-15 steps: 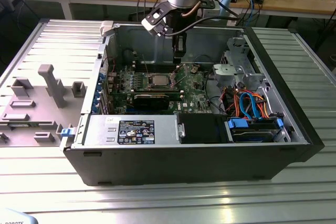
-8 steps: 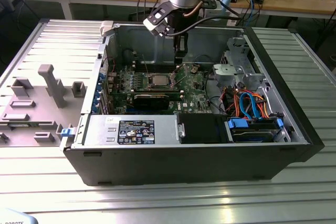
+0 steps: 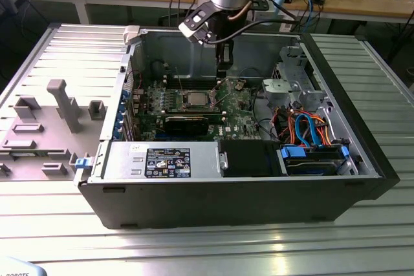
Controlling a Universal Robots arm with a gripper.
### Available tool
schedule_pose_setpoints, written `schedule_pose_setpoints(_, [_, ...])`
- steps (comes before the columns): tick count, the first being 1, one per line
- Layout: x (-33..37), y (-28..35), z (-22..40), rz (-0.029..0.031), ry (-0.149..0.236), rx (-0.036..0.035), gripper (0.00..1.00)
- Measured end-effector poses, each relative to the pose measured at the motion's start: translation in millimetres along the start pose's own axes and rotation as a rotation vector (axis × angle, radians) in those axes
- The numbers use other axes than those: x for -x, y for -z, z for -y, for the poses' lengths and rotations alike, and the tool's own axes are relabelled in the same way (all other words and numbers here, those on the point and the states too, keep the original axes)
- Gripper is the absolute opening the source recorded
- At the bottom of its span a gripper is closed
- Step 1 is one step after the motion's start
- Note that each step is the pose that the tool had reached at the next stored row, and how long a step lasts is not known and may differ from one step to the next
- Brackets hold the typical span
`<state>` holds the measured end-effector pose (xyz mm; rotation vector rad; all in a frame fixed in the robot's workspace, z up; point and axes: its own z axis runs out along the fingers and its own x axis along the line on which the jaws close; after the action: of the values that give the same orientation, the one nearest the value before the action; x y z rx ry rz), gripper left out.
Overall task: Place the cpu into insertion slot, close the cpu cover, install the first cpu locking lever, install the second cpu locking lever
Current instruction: 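Close the cpu cover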
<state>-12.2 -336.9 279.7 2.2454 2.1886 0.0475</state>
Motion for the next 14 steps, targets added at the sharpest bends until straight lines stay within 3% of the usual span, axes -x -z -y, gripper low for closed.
schedule_pose_setpoints(14, [-1.5,-0.4,-15.1,-0.0001,0.000,0.0000,0.11])
